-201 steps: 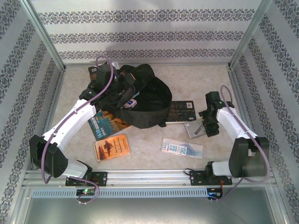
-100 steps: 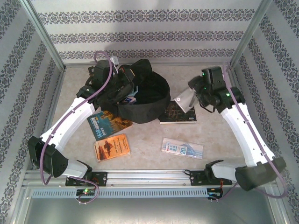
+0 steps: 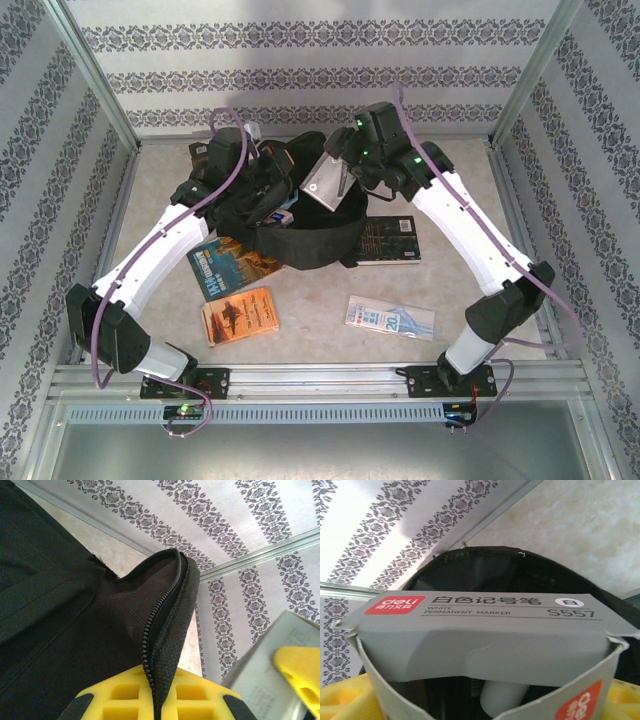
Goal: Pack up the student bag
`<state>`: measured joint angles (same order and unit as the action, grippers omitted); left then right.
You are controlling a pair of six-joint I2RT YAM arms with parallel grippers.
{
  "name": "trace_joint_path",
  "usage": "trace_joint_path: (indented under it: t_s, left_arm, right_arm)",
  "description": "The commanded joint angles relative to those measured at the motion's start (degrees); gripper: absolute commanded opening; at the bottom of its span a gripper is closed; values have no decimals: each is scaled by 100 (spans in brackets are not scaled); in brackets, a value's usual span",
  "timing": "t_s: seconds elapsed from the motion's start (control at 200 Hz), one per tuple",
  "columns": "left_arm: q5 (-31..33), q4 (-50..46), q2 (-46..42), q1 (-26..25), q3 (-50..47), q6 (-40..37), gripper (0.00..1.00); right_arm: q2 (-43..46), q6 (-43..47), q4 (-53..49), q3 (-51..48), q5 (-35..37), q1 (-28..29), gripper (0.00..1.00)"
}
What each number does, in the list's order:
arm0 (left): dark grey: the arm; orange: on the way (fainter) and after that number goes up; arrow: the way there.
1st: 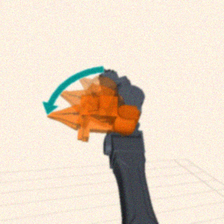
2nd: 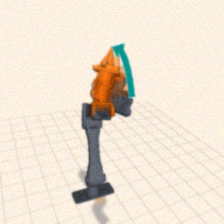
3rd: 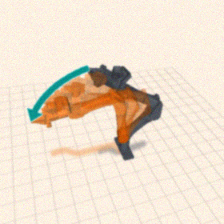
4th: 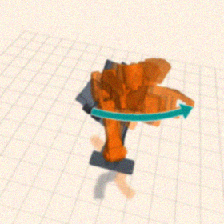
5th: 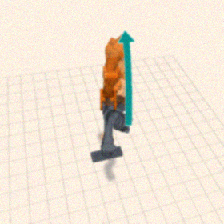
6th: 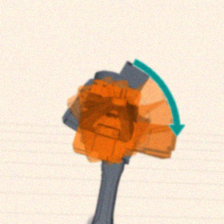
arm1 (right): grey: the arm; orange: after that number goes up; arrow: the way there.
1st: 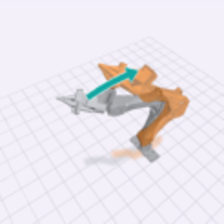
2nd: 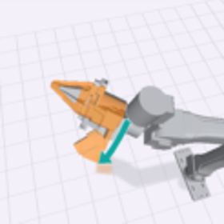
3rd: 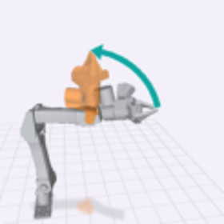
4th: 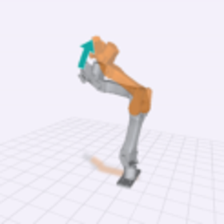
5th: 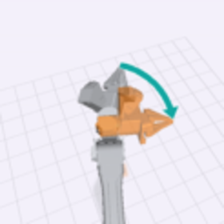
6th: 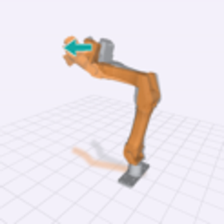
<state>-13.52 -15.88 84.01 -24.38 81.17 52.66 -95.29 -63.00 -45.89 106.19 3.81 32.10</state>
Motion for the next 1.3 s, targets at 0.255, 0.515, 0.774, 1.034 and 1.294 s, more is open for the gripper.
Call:
trace_joint_path:
  t_s: [0.255, 0.515, 0.774, 1.034, 1.294]
  left_arm:
    - [-179, 1143, 292, -140, 1016, 210, 0]
    - [-218, 1531, 476, -369, 1020, 310, 0]
    - [73, 1597, 381, -359, 809, 180, 0]
    - [150, 1526, 273, -222, 616, 108, 0]
    - [367, 1298, -25, -24, 1, 56, 0]
  right_arm:
    - [-757, -1492, -797, 148, 702, 270, 75]
    - [-1737, -2372, -863, 779, -16, 324, 78]
    - [-2077, -2439, 211, 771, -792, 325, 98]
    - [-1465, -1277, 1799, -286, -1130, 222, 98]
    - [-182, 1595, 1530, -1116, -730, 288, 98]
